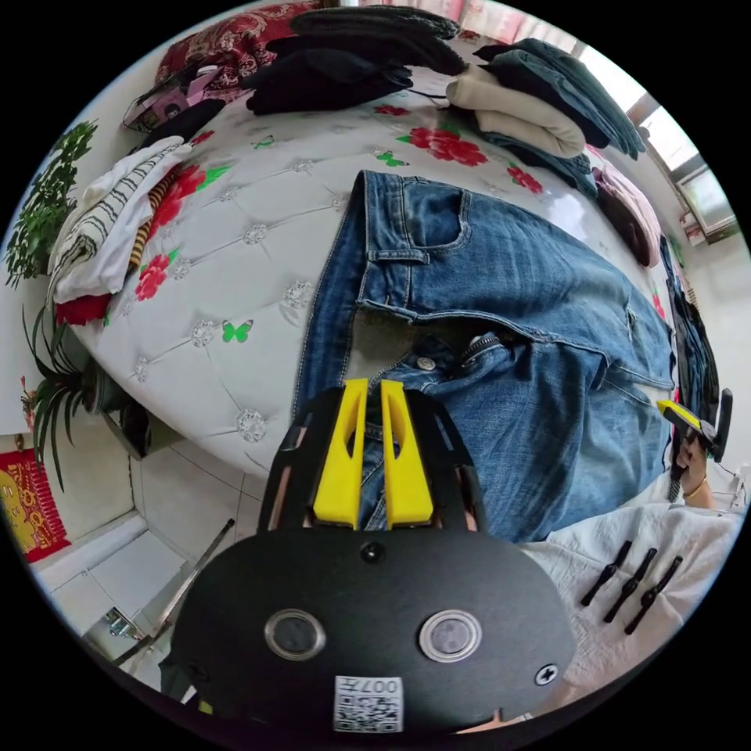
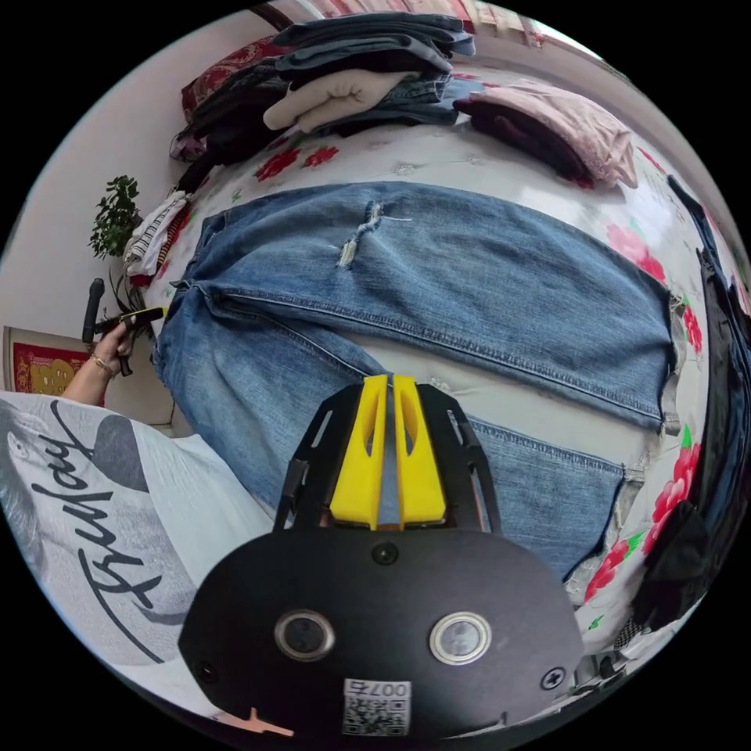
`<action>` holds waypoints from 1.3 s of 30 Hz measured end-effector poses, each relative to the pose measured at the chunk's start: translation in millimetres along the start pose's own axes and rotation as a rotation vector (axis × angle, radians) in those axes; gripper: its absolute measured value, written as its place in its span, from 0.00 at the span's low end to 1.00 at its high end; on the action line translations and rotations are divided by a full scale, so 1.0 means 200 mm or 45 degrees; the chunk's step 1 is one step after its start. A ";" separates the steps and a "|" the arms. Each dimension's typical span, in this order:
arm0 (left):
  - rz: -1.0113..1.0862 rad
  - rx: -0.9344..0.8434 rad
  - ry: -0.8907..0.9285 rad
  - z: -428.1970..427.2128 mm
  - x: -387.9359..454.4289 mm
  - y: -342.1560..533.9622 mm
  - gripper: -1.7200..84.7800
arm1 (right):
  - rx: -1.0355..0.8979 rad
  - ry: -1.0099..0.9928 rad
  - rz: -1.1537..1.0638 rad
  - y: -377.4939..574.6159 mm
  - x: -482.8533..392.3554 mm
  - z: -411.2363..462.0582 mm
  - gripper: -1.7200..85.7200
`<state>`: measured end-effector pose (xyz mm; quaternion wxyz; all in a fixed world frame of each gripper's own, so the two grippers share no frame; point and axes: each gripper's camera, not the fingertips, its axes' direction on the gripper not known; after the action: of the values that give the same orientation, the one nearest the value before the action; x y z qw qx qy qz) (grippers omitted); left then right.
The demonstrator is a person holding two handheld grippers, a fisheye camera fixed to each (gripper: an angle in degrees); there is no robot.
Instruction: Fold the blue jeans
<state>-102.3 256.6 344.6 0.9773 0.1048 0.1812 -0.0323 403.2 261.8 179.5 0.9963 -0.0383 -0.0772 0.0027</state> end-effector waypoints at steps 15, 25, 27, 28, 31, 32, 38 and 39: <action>0.544 -0.022 -0.385 0.08 0.17 -0.01 0.01 | 0.010 -0.110 0.039 0.16 -0.19 -0.04 0.02; 0.292 0.189 0.143 -0.09 -0.24 -0.08 0.07 | 0.131 -0.189 0.292 0.36 -0.03 -0.11 0.02; 0.349 0.006 0.186 0.04 -0.22 -0.16 0.11 | 0.151 -0.221 0.319 0.36 -0.02 -0.11 0.02; 0.398 -0.048 0.204 0.09 -0.20 -0.19 0.11 | 0.161 -0.237 0.328 0.35 -0.02 -0.11 0.02; 0.436 -0.011 0.140 0.08 -0.15 -0.20 0.09 | 0.185 -0.238 0.336 0.32 -0.05 -0.13 0.02; 0.470 0.003 0.127 0.08 -0.13 -0.19 0.08 | 0.187 -0.233 0.333 0.31 -0.06 -0.14 0.02; 0.416 0.123 -0.022 0.01 -0.16 -0.12 0.01 | 0.177 -0.218 0.367 0.28 -0.06 -0.14 0.02; 0.331 0.162 0.017 -0.02 -0.23 -0.11 0.01 | 0.179 -0.224 0.376 0.27 -0.06 -0.14 0.02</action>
<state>-149.5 237.0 354.2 0.9634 0.1895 0.1702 0.0839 396.3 313.9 145.1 0.9747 0.0211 -0.1573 0.1577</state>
